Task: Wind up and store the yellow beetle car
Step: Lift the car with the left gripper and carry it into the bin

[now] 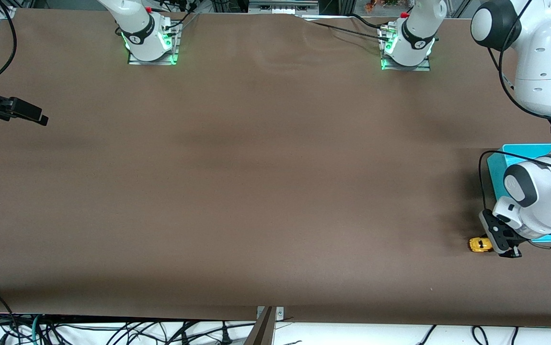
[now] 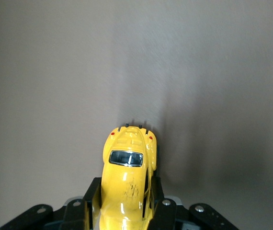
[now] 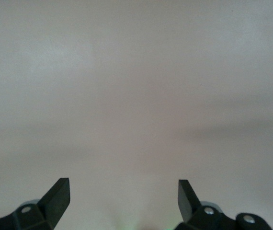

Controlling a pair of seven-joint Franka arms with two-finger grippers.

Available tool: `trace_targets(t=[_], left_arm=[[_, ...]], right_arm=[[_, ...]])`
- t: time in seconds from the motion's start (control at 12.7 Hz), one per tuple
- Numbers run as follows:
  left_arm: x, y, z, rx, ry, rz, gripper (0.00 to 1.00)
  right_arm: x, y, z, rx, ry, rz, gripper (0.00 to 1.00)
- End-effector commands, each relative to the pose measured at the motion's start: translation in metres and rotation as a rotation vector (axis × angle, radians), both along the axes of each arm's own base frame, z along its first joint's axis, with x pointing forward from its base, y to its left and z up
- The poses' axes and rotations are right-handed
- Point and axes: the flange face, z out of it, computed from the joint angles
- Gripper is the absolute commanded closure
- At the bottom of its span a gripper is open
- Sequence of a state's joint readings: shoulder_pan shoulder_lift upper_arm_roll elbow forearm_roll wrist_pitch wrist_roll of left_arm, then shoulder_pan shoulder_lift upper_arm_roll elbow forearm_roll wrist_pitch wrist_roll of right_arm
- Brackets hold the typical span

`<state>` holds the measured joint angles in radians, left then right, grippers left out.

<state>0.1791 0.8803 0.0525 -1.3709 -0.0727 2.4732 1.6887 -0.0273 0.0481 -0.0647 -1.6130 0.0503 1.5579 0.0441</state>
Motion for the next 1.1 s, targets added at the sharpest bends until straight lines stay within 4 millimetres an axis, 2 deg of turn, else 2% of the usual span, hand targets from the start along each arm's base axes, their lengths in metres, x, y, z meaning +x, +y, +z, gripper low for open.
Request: trace_targets(t=[0.0, 0.24, 0.31, 0.39, 0.55, 0.63, 0.87, 1.02], left_arm=[[-0.001, -0.012, 0.054, -0.02, 0.046, -0.003, 1.0], [-0.015, -0.016, 0.11, -0.044, 0.142, -0.011, 1.0], [-0.023, -0.013, 0.127, -0.047, 0.171, -0.01, 1.0], [-0.032, -0.006, 0.136, -0.057, 0.212, -0.009, 1.0], [-0.046, 0.022, 0.15, -0.015, 0.255, -0.085, 1.0], [-0.054, 0.042, 0.157, -0.002, 0.257, -0.119, 1.0], [-0.074, 0.096, 0.155, 0.004, 0.276, -0.207, 1.0], [-0.089, 0.13, 0.142, -0.001, 0.289, -0.238, 1.0]], right_arm=[[-0.003, 0.001, 0.007, 0.002, -0.011, -0.002, 0.0], [-0.003, 0.003, 0.011, -0.013, -0.025, 0.005, 0.0], [-0.003, 0.002, 0.013, -0.015, -0.028, 0.005, 0.0], [-0.003, 0.001, 0.016, -0.016, -0.028, 0.004, 0.0], [-0.003, 0.001, 0.018, -0.026, -0.033, 0.008, 0.0], [-0.003, 0.001, 0.018, -0.027, -0.03, 0.008, 0.0], [-0.004, 0.0, 0.017, -0.025, -0.027, 0.006, 0.0], [-0.003, -0.003, 0.017, -0.023, -0.026, 0.0, 0.0]])
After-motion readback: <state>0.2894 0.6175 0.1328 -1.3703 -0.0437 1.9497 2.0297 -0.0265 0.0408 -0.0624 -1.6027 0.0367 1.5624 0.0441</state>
